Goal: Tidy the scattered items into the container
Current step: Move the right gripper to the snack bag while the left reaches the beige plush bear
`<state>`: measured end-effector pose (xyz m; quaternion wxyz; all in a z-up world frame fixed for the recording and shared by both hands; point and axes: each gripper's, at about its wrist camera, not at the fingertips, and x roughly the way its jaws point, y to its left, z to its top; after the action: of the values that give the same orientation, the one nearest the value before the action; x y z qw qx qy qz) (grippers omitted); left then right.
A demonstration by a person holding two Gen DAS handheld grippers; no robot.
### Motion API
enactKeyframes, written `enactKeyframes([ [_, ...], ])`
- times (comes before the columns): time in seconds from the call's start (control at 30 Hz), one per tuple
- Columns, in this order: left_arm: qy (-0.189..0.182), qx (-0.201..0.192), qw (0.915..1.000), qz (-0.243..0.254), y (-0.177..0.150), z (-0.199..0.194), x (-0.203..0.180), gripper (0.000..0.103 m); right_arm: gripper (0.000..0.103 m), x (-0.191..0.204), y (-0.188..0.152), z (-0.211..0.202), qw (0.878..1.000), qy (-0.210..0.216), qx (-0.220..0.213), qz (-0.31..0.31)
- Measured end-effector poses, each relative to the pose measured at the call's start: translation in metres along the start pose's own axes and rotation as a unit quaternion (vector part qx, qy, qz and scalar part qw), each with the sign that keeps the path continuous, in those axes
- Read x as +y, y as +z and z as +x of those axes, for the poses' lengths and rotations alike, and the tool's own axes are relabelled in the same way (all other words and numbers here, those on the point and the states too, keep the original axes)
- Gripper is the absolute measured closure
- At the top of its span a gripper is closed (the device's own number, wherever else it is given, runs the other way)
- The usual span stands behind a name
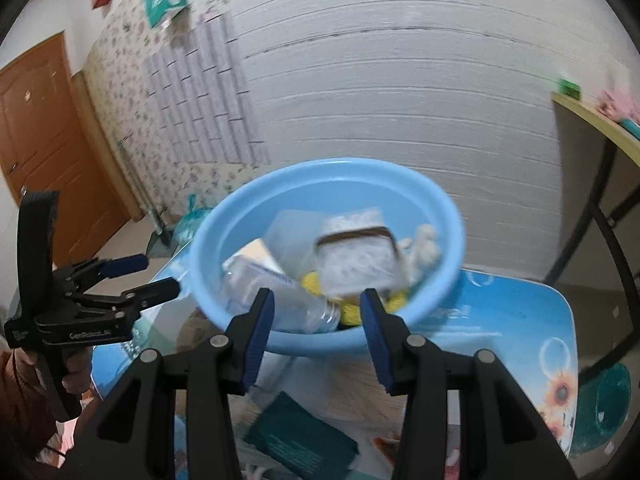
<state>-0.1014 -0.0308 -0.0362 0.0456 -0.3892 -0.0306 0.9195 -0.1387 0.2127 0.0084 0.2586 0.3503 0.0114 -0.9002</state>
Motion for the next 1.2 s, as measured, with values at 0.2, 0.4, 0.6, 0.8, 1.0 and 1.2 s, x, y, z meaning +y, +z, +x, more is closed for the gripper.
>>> enactKeyframes([
  [0.2, 0.002, 0.004, 1.0000, -0.006, -0.005, -0.001, 0.005, 0.021, 0.059, 0.002, -0.007, -0.003, 1.000, 0.001, 0.005, -0.003],
  [0.4, 0.002, 0.015, 0.9999, -0.009, -0.017, -0.002, 0.005, 0.021, 0.059, -0.015, -0.021, -0.013, 1.000, -0.014, 0.008, 0.021],
  [0.6, -0.013, 0.026, 0.9995, -0.015, -0.030, -0.005, 0.000, 0.015, 0.059, -0.031, -0.042, -0.025, 0.998, -0.033, 0.018, 0.044],
  [0.8, -0.033, 0.049, 0.9982, -0.011, -0.043, -0.002, -0.017, 0.012, 0.059, -0.038, -0.066, -0.030, 0.997, -0.035, 0.036, 0.065],
  [1.0, -0.049, 0.070, 0.9963, -0.004, -0.054, 0.005, -0.032, 0.012, 0.059, -0.036, -0.081, -0.034, 0.997, -0.030, 0.050, 0.059],
  [1.2, -0.041, 0.093, 0.9948, -0.013, -0.060, 0.019, -0.033, 0.012, 0.050, -0.050, -0.087, -0.035, 0.994, -0.059, 0.054, 0.077],
])
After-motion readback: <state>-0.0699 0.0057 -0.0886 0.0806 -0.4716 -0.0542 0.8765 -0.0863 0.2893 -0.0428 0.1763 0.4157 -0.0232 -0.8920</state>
